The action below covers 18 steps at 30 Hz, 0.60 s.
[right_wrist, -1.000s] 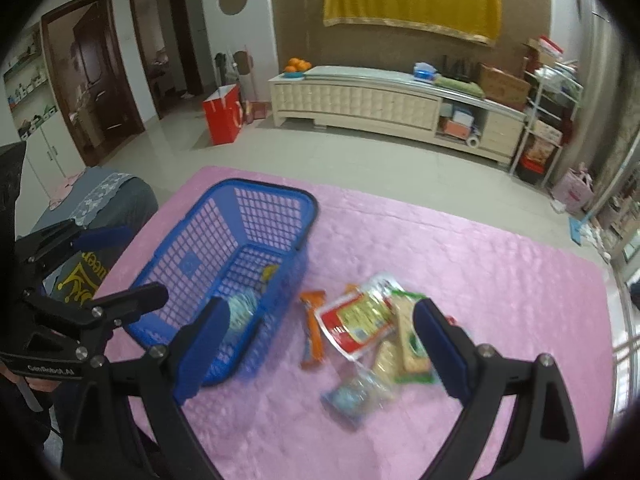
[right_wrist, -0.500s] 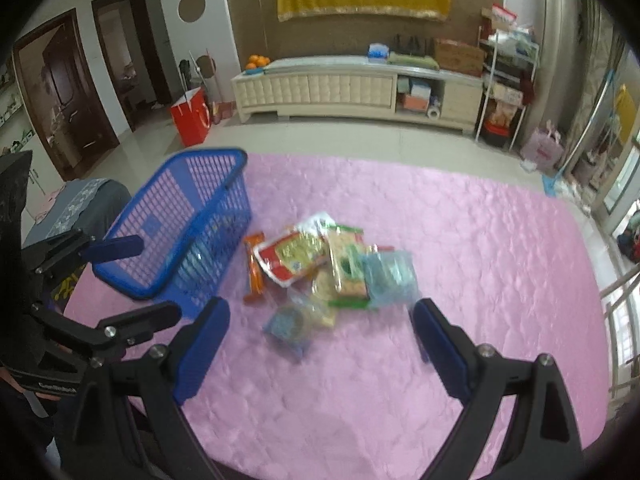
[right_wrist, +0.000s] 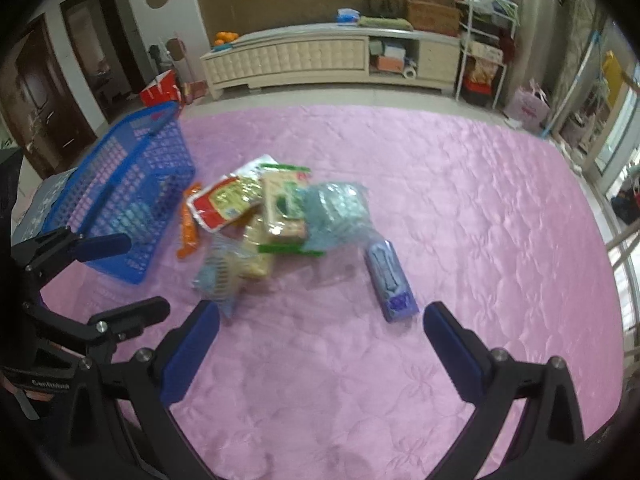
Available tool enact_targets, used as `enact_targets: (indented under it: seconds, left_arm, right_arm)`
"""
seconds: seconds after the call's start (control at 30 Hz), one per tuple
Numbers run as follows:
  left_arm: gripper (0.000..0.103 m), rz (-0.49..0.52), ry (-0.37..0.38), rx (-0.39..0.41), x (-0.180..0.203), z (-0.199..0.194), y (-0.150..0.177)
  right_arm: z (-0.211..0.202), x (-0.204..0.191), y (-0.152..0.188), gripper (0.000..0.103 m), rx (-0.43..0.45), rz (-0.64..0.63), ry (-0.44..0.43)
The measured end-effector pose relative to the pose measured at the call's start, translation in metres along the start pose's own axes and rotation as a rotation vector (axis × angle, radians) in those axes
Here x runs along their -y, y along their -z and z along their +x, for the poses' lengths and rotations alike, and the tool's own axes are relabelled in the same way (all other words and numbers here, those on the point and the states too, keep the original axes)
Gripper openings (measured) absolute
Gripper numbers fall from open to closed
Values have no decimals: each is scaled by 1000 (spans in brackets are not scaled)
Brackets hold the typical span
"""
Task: Organize snacks
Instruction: 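Move both tools back from the basket to the snack pile, then grasp a clear striped bread bag with left tool while right tool grasps another striped bag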
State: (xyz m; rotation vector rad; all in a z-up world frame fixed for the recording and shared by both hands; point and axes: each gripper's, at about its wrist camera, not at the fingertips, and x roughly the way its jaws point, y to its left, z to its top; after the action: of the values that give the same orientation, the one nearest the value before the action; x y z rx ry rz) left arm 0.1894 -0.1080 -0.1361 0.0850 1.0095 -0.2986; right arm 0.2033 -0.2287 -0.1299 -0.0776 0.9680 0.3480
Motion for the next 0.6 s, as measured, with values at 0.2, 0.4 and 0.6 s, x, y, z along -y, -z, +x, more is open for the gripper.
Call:
enact_targets:
  seconds: [0.2, 0.4, 0.6]
  left_arm:
    - [81, -3, -19, -48, -3, 36, -4]
    - [81, -24, -8, -92, -11, 67, -7]
    - [81, -19, -26, -111, -18, 92, -8]
  right_arm:
    - [20, 8, 3, 103, -8, 8, -3]
    - [47, 8, 2, 103, -34, -15, -6]
    - [63, 14, 4, 101, -60, 1, -6]
